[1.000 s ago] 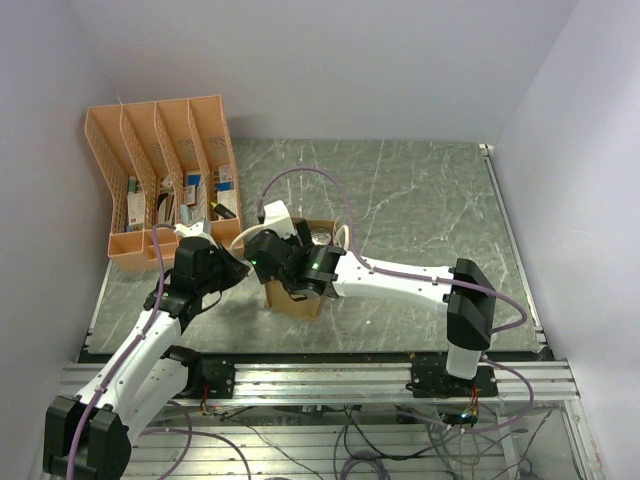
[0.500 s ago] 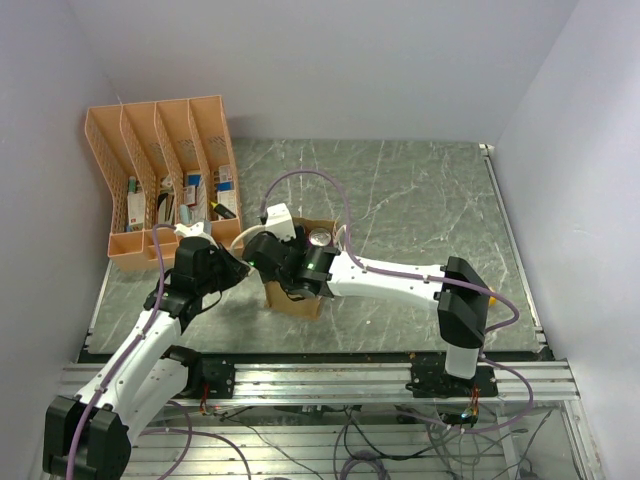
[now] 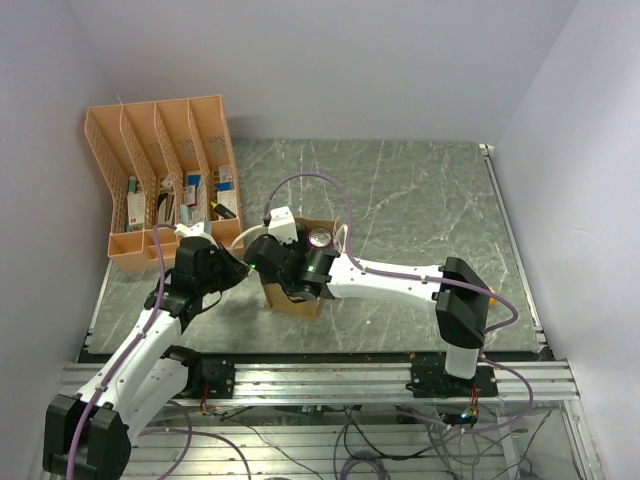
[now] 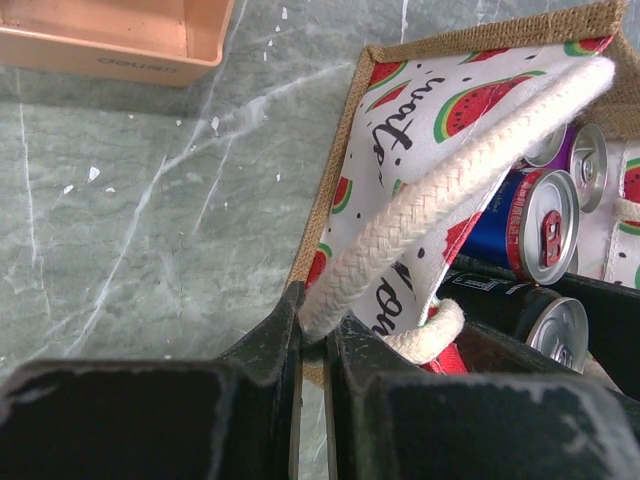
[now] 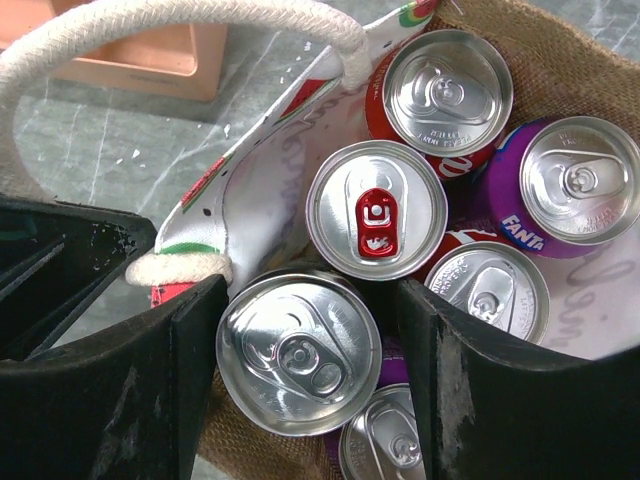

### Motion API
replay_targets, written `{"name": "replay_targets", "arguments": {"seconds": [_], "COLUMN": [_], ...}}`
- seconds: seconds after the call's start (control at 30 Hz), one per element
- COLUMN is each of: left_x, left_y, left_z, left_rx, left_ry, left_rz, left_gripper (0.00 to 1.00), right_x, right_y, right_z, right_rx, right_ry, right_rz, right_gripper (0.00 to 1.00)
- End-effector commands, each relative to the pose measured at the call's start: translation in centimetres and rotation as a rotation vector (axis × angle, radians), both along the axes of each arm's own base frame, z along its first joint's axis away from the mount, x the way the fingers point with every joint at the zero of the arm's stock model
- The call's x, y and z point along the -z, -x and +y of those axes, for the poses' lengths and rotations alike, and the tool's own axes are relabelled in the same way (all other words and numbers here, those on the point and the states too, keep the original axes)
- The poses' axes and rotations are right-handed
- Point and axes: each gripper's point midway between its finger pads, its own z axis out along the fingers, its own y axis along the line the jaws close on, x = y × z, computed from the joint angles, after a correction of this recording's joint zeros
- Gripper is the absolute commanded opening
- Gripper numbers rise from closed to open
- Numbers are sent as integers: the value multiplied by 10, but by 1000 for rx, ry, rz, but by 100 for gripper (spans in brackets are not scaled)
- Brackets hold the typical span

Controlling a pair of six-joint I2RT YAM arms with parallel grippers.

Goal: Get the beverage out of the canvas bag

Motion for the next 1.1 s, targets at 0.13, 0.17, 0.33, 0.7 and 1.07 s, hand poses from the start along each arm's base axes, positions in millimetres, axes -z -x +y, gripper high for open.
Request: {"name": "replay_targets", "arguments": {"seconds": [0.13,0.17,0.33,0.7,1.07], "left_x": [10,9,10,11,15], "left_y": [6,5,7,5,6], "left_z": [-3,-3,-2,1,-3], "left_rx": [36,37,32,22,42], "left_ry": [-24,-26,-24,-41,-29], "left_rz": [49,51,51,52,57], "left_gripper": [7,7,7,7,7], "right_x": [63,64,68,39,-32], "right_y": [10,10,15,10,-8], "right_z": [-16,-15,-11,7,3], "right_rx": [-26,-28,-76,-141,-134], "right_ry": [192,194,152,120,-87], "right_rz": [79,80,88,47,-9], "right_gripper": [68,66,51,6,0]}}
